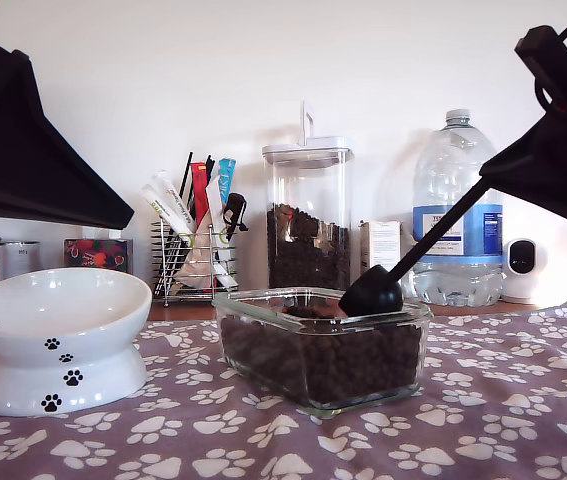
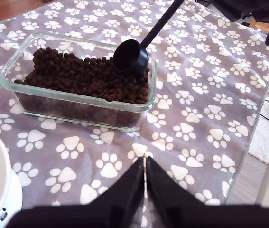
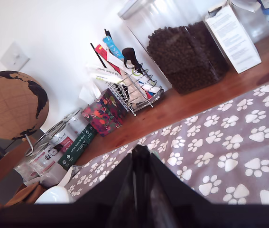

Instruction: Measure one spoon of cat food and pour it into the food bowl

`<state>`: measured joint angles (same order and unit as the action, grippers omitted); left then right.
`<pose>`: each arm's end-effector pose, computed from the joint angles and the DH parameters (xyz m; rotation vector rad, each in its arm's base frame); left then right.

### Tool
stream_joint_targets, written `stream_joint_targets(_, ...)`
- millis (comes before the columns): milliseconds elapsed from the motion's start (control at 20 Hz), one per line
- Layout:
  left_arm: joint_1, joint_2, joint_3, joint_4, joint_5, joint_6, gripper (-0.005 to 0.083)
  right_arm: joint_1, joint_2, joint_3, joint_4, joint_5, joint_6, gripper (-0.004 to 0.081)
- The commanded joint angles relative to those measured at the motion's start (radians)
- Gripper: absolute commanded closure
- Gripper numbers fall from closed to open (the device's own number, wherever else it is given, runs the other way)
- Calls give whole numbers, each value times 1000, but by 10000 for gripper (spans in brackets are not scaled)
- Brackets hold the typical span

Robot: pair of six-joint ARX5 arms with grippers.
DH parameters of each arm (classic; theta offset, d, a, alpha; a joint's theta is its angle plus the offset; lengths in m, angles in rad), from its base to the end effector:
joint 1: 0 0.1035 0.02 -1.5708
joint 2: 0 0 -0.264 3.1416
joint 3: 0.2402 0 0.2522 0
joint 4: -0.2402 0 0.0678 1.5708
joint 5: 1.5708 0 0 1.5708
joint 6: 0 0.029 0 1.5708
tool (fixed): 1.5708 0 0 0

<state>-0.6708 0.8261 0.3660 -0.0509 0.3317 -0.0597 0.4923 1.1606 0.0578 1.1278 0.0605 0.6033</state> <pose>0.1275 -0.1132 0.1960 0.0365 0.5538 -0.9634 0.1555 0.0814 0.1565 0.6006 0.1068 0.4260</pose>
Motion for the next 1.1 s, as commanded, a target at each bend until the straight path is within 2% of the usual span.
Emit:
stream_joint_targets(0,-3,-1,-16,7,0,9,793,2,56,15,43,1,-4,782)
stream_joint_targets(350,-2,-1,-16,6,0,15,793,5,287,152,105,-63,-51,782)
stream_joint_targets(550,-3,-1,-16,5,0,15,793,5,315,152,-19,-148,-157,782)
stream_joint_targets(750,-2,-1,-16,-1,0,15,793,5,314,152,-111,-174,-247,782)
stream_joint_targets(1050,-2,-1,-16,-2,0,15,793,5,314,152,-232,-218,-297,782)
